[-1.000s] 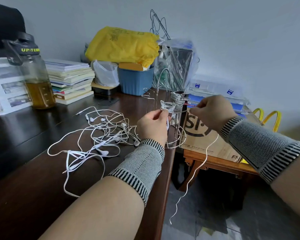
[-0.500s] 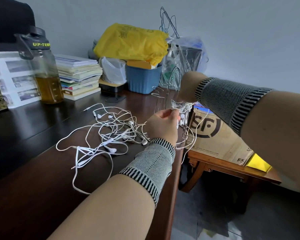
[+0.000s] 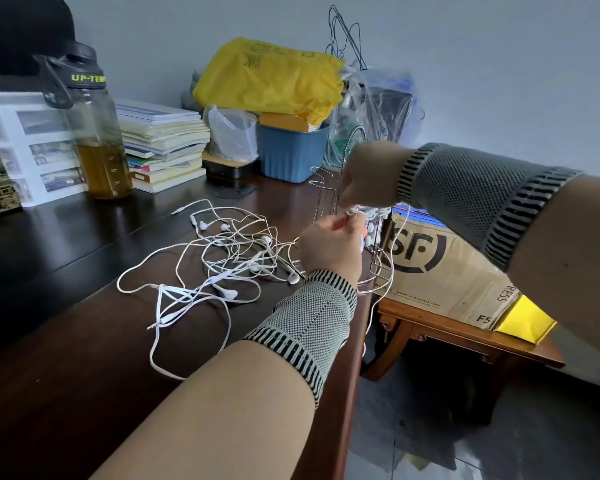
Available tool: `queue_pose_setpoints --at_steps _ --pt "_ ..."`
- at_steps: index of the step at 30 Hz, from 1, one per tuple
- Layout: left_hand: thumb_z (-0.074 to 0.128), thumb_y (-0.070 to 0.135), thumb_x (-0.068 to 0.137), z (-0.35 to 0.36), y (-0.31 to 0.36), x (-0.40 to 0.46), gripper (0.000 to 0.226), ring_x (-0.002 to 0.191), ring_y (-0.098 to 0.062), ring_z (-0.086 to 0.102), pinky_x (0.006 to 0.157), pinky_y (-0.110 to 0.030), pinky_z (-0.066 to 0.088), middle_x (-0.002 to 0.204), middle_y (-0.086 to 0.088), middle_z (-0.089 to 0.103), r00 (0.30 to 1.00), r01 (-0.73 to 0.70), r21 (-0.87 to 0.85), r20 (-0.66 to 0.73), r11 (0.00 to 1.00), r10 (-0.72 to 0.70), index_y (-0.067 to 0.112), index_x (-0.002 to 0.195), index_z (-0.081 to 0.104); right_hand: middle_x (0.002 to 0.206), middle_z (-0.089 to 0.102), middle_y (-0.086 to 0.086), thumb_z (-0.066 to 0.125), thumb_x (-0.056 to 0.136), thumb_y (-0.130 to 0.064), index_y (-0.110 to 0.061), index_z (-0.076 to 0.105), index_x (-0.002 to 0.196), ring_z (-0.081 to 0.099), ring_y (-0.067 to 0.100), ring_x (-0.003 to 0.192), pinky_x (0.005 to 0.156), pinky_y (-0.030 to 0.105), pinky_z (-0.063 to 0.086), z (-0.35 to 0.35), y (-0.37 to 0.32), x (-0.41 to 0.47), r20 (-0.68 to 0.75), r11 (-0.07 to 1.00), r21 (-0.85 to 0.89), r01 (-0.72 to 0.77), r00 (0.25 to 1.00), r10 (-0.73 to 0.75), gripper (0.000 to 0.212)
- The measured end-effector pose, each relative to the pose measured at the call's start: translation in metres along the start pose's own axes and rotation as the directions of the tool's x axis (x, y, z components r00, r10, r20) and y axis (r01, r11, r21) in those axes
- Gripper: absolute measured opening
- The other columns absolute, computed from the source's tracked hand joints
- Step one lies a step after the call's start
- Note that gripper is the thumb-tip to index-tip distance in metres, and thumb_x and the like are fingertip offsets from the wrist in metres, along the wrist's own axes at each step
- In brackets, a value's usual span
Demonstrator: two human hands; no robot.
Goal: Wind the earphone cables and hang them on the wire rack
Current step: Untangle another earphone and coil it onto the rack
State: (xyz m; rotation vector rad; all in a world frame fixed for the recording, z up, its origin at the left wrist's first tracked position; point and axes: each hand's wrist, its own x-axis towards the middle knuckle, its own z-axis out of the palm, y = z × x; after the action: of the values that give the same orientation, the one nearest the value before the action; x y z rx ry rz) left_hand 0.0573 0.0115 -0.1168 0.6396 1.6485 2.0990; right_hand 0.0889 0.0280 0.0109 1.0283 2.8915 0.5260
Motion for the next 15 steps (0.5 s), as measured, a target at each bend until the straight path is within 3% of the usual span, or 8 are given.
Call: queue_pose_setpoints --at_steps 3,5,8,10,12,15 --pt "0.071 0.021 0.081 -0.001 -0.001 0.0 0.011 0.054 -0.002 0.06 0.059 -0.021 0.051 0.064 0.005 0.071 1.0 0.002 -0.005 -0.005 1.0 -0.002 0.015 0.073 0.075 0.087 0.064 -0.004 0.054 0.094 -0.038 -0.015 0.07 0.104 0.058 0.013 0.081 0.078 0.028 0.051 0.009 0.002 -0.007 -0.047 0.995 -0.032 0.097 0.994 -0.098 0.029" --pt "0.07 0.02 0.082 -0.001 -0.001 0.0 0.012 0.05 -0.001 0.052 0.059 -0.021 0.046 0.069 0.002 0.072 1.0 -0.006 0.031 -0.004 1.0 0.006 0.014 0.071 0.074 0.096 0.064 -0.003 0.05 0.096 -0.039 -0.018 0.071 0.099 0.061 0.015 0.085 0.076 0.032 0.054 0.013 0.005 -0.011 -0.11 0.98 -0.1 0.171 0.977 -0.182 0.03" --pt "0.072 0.015 0.083 -0.001 -0.001 0.002 0.013 0.058 -0.005 0.057 0.064 -0.024 0.051 0.075 0.003 0.072 1.0 -0.005 -0.008 0.007 1.0 0.005 0.02 0.07 0.07 0.093 0.051 -0.001 0.046 0.099 -0.03 -0.016 0.068 0.094 0.056 0.019 0.077 0.06 0.03 0.042 0.023 0.013 -0.019 -0.233 0.955 -0.209 0.212 0.937 -0.259 0.027" --pt "0.072 0.013 0.083 -0.001 -0.001 0.0 0.025 0.062 -0.005 0.061 0.064 -0.021 0.05 0.069 0.01 0.067 1.0 -0.002 -0.043 0.027 0.999 0.003 0.028 0.067 0.061 0.086 0.05 0.003 0.058 0.091 -0.02 -0.011 0.067 0.083 0.054 0.024 0.066 0.052 0.03 0.037 0.036 0.019 -0.027 -0.39 0.942 -0.261 0.212 0.869 -0.304 0.015" --pt "0.073 0.014 0.085 0.0 -0.002 0.001 0.025 0.061 -0.005 0.062 0.062 -0.018 0.05 0.067 0.011 0.066 0.999 0.007 -0.065 0.052 0.998 -0.003 0.029 0.069 0.06 0.076 0.053 0.009 0.07 0.078 -0.009 -0.007 0.063 0.07 0.05 0.026 0.053 0.044 0.028 0.038 0.05 0.024 -0.036 -0.548 0.966 -0.158 0.205 0.795 -0.258 0.011" --pt "0.073 0.018 0.085 -0.001 -0.004 0.003 0.009 0.067 -0.015 0.066 0.072 -0.028 0.057 0.075 0.001 0.071 0.999 0.005 -0.058 0.054 0.998 -0.002 0.022 0.078 0.068 0.073 0.057 0.011 0.062 0.08 -0.01 -0.004 0.064 0.071 0.051 0.028 0.048 0.041 0.031 0.045 0.071 0.028 -0.049 -0.638 0.977 0.024 0.213 0.755 -0.149 0.01"
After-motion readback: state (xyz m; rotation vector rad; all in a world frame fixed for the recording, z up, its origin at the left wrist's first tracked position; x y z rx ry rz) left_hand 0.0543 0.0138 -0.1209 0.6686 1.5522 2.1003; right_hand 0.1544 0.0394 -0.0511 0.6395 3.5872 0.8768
